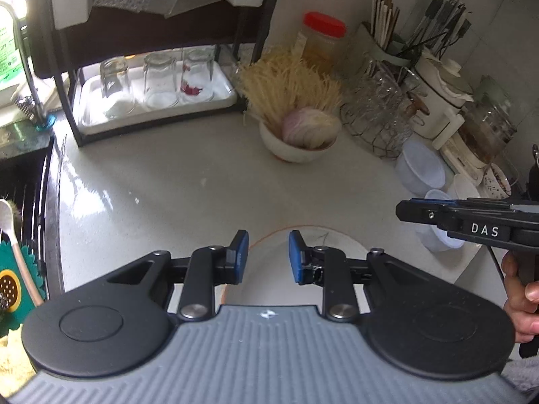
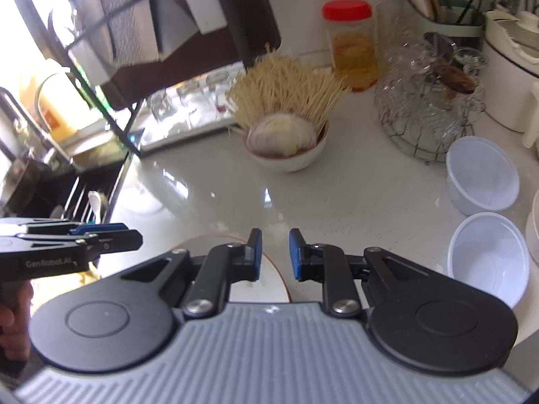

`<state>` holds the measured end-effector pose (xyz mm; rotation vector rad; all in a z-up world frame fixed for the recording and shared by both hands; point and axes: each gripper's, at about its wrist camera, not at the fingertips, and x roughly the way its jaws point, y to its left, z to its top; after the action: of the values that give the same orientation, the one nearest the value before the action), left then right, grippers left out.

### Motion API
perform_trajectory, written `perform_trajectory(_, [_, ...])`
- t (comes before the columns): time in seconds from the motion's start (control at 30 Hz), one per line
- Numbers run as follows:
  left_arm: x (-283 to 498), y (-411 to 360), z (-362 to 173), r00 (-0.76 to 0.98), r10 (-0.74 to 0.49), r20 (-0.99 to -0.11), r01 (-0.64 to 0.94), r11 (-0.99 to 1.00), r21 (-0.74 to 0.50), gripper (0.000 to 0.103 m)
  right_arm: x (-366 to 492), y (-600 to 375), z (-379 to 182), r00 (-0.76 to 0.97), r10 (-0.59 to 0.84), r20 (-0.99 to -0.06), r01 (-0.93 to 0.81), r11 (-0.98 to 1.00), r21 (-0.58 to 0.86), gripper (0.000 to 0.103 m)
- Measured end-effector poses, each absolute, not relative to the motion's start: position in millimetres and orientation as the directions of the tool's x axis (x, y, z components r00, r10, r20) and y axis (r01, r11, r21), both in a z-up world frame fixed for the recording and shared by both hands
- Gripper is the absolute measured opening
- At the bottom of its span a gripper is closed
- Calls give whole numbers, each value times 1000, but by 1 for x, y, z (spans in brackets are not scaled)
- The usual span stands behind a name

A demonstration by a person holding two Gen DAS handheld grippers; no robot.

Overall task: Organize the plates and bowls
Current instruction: 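Open both grippers to release the leaf-print plate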

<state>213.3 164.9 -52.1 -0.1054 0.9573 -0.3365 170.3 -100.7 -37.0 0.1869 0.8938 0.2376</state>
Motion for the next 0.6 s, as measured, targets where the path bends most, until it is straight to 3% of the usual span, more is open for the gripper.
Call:
perform_trajectory(0.17, [211, 144, -30, 540, -361, -760, 317, 924, -214, 39, 152, -106, -18, 668, 236, -705, -61, 962, 265, 22])
perform_trajectory(0.6, [205, 75, -12, 542, -417, -730, 403, 891, -209, 40, 123, -157, 0, 733, 142, -665, 23, 972, 233, 22])
